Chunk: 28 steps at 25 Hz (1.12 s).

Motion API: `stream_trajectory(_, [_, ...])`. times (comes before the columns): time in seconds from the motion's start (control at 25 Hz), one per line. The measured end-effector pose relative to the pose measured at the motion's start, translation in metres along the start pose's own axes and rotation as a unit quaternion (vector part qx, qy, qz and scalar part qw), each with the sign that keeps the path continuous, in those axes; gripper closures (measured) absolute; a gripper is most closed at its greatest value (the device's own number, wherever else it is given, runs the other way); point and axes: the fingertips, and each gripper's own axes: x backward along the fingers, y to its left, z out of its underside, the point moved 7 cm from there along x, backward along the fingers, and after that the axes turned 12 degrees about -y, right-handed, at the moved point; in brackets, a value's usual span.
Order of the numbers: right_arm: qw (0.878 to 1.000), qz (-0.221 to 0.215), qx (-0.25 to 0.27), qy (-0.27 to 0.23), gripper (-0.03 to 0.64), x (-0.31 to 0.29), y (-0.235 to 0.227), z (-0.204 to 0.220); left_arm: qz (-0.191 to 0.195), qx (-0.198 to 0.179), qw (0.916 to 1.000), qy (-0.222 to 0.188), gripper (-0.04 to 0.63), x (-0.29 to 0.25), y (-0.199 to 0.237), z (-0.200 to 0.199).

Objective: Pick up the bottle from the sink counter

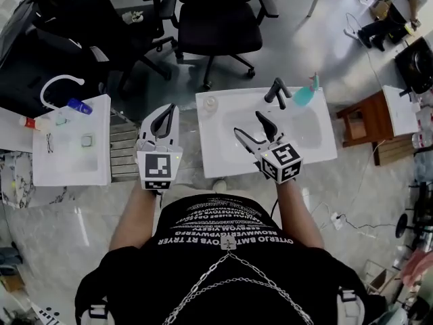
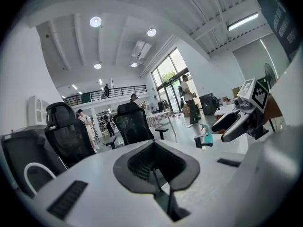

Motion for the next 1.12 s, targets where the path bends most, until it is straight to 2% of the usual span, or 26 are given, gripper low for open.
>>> stream_trajectory(0.12, [1.000, -0.011, 0.004, 0.023, 0.299, -0.006, -0.011, 0.020, -0.017, -0.004, 0.9998, 0.010, 0.591, 0.005, 0.000, 0.002])
stream_trajectory(0.28, [0.999, -0.030, -0.015, 0.042, 0.299, -0.017, -0.012, 0.046, -0.036, -0.005, 0.9987, 0.035, 0.591, 0.018, 0.003, 0.011])
stream_trajectory(0.44, [0.997, -0.049, -0.017, 0.059, 0.299, -0.037, -0.008, 0.070, -0.037, -0.008, 0.9981, 0.048, 0.591, 0.032, 0.001, 0.017])
stream_trajectory(0.68, [0.993, -0.074, -0.031, 0.086, 0.299, -0.066, -0.003, 0.099, -0.042, 0.022, 0.9962, 0.074, 0.591, 0.038, 0.006, 0.054])
stream_trajectory(0.88, [0.991, -0.082, -0.031, 0.105, 0.298, -0.096, 0.006, 0.113, -0.029, 0.034, 0.9966, 0.070, 0.591, 0.021, 0.024, 0.079])
stream_trajectory(1.12, [0.991, -0.063, -0.027, 0.117, 0.298, -0.135, -0.007, 0.142, -0.007, 0.040, 0.9971, 0.065, 0.591, -0.001, 0.040, 0.097])
